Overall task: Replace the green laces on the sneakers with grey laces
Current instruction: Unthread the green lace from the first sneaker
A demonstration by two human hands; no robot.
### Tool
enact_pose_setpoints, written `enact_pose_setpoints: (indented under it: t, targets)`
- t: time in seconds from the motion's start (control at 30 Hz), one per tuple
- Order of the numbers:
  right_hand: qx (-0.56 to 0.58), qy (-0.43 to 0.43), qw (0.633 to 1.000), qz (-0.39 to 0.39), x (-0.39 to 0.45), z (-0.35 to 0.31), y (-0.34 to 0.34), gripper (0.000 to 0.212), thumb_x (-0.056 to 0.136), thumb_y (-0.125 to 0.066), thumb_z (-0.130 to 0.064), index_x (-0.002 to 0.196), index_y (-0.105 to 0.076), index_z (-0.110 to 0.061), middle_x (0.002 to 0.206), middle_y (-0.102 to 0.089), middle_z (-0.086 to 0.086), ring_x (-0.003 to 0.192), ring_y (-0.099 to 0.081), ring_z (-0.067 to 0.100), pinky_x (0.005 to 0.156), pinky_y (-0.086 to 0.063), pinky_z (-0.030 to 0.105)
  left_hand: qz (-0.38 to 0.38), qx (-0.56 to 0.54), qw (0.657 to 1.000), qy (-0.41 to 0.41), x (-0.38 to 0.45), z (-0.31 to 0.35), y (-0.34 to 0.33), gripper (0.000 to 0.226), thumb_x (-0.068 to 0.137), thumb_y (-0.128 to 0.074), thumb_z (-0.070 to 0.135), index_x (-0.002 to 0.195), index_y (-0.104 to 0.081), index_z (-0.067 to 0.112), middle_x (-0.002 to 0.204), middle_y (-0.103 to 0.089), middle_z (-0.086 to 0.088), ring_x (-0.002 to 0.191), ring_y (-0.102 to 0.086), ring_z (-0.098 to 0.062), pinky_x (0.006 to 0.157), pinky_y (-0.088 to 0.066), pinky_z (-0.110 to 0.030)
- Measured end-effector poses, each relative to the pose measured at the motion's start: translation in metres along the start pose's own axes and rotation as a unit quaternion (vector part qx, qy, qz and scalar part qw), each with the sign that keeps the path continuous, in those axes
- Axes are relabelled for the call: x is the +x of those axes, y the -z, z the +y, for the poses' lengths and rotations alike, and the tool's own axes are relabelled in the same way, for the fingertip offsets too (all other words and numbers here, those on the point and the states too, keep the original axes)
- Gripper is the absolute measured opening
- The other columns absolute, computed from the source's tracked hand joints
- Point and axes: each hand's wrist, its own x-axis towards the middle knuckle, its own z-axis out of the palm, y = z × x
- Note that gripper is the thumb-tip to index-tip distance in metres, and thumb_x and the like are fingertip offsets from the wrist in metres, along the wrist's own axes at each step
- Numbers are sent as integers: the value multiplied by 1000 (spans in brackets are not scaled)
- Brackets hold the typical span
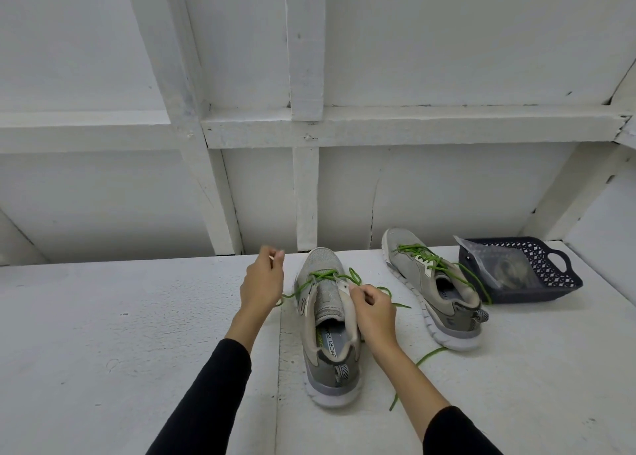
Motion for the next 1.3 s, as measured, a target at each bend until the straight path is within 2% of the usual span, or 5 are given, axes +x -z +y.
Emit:
enact_pose_setpoints:
  t: [0.17, 0.3, 0.57, 0.9, 1.3]
  targets:
    - [-2, -2, 1000, -3, -2, -3, 0, 31, 93, -60, -19, 62, -56, -14, 53, -46, -9, 49, -36, 2, 45, -29, 12, -123, 76, 988, 61, 0, -36, -12, 9, 96, -54, 28, 90, -56, 22, 97, -63, -1, 93, -59, -23, 80, -50, -38]
    - [-2, -7, 1000, -4, -2, -5, 0, 30, 92, -60, -16, 63, -57, -16, 54, -48, -10, 52, -39, 4, 46, -31, 11, -84, 74, 994, 0, -10, -28, -16, 13, 94, -58, 33, 99, -64, 23, 122, -55, -5, 122, -43, -29, 96, -41, -39]
    - [-157, 16, 986, -51, 20, -25, -1, 12, 86, -68, -27, 91, -69, -15, 80, -64, -5, 75, -57, 8, 58, -38, 12, -140, 62, 988, 3, -15, 20, -18, 22, 80, -68, 37, 95, -59, 23, 102, -58, 3, 95, -57, -17, 82, -50, -35]
    - [-444, 71, 890, -74, 37, -45, -25, 19, 94, -54, -26, 101, -64, -11, 105, -65, 8, 96, -61, 30, 73, -45, 32, -92, 234, 968, 6, -17, 39, -32, 20, 93, -51, 14, 112, -56, 9, 115, -56, -10, 105, -58, -32, 75, -40, -34]
    - [-393, 59, 918, -14, 38, -31, -12, 19, 93, -57, -27, 92, -69, -11, 97, -67, 10, 89, -63, 32, 72, -50, 34, -76, -4, 995, 61, -8, -4, -17, 8, 84, -75, 24, 84, -74, 16, 81, -66, 1, 66, -58, -4, 53, -39, -16]
